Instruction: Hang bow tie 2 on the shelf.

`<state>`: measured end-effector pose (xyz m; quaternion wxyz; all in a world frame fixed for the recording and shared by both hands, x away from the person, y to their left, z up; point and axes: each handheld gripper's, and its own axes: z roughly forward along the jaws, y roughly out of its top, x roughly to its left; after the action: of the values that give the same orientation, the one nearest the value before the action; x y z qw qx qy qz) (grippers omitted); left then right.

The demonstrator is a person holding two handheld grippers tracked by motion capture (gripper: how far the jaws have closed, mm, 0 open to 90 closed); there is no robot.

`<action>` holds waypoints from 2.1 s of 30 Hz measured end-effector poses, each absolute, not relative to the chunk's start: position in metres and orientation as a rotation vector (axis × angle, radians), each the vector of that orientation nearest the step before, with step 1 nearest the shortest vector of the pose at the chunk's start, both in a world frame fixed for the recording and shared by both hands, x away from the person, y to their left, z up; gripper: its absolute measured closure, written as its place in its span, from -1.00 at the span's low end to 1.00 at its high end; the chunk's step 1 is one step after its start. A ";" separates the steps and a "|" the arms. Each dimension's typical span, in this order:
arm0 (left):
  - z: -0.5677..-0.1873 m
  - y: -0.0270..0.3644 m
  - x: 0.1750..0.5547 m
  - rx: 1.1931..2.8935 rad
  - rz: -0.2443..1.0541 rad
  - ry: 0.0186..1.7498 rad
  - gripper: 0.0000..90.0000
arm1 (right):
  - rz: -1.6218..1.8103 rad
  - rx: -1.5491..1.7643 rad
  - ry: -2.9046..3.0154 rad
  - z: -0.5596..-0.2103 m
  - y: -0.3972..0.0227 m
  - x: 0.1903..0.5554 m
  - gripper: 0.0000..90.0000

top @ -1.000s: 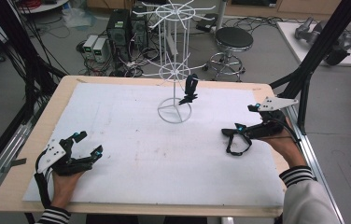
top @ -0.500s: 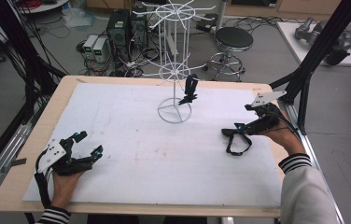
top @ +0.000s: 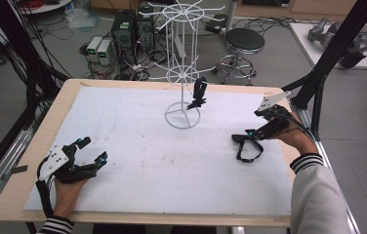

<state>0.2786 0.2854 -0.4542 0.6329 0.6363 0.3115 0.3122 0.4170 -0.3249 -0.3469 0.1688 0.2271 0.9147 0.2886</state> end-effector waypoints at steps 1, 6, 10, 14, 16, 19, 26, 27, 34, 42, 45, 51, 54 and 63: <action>-0.454 0.285 0.279 1.455 0.714 0.713 -0.65 | 0.787 0.640 2.620 -0.348 -0.324 0.419 -0.68; -0.454 0.285 0.279 1.455 0.715 0.712 -0.65 | 0.769 0.642 2.659 -0.350 -0.325 0.425 -0.64; -0.454 0.285 0.279 1.456 0.716 0.712 -0.65 | 0.741 0.651 2.683 -0.353 -0.328 0.431 -0.60; -0.454 0.285 0.279 1.455 0.714 0.713 -0.65 | 0.672 0.632 2.726 -0.355 -0.325 0.434 -0.58; -0.454 0.285 0.279 1.455 0.714 0.713 -0.65 | 0.652 0.628 2.742 -0.356 -0.323 0.437 -0.58; -0.454 0.286 0.279 1.455 0.713 0.714 -0.65 | 0.625 0.611 2.760 -0.360 -0.319 0.441 -0.58; -0.454 0.285 0.279 1.455 0.713 0.712 -0.65 | 0.530 0.576 2.810 -0.373 -0.310 0.445 -0.57; -0.454 0.285 0.279 1.455 0.714 0.712 -0.65 | 0.517 0.568 2.820 -0.376 -0.309 0.446 -0.56; -0.454 0.285 0.278 1.452 0.714 0.712 -0.65 | 0.413 0.476 2.878 -0.386 -0.301 0.446 -0.41; -0.454 0.285 0.278 1.450 0.712 0.713 -0.65 | 0.306 0.436 2.895 -0.394 -0.300 0.447 -0.30; -0.454 0.285 0.278 1.449 0.712 0.713 -0.65 | 0.285 0.407 2.896 -0.396 -0.298 0.449 -0.20; -0.454 0.286 0.278 1.447 0.711 0.714 -0.65 | 0.245 0.389 2.912 -0.400 -0.297 0.451 -0.05; -0.454 0.286 0.278 1.447 0.710 0.714 -0.65 | 0.234 0.400 2.910 -0.401 -0.297 0.451 0.05; -0.454 0.285 0.278 1.448 0.711 0.714 -0.65 | 0.211 0.390 2.916 -0.403 -0.296 0.451 0.21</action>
<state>0.2783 0.2855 -0.4544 0.6356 0.6337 0.3123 0.3113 0.4511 -0.2958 -0.4033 0.0959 0.1315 0.9841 0.0710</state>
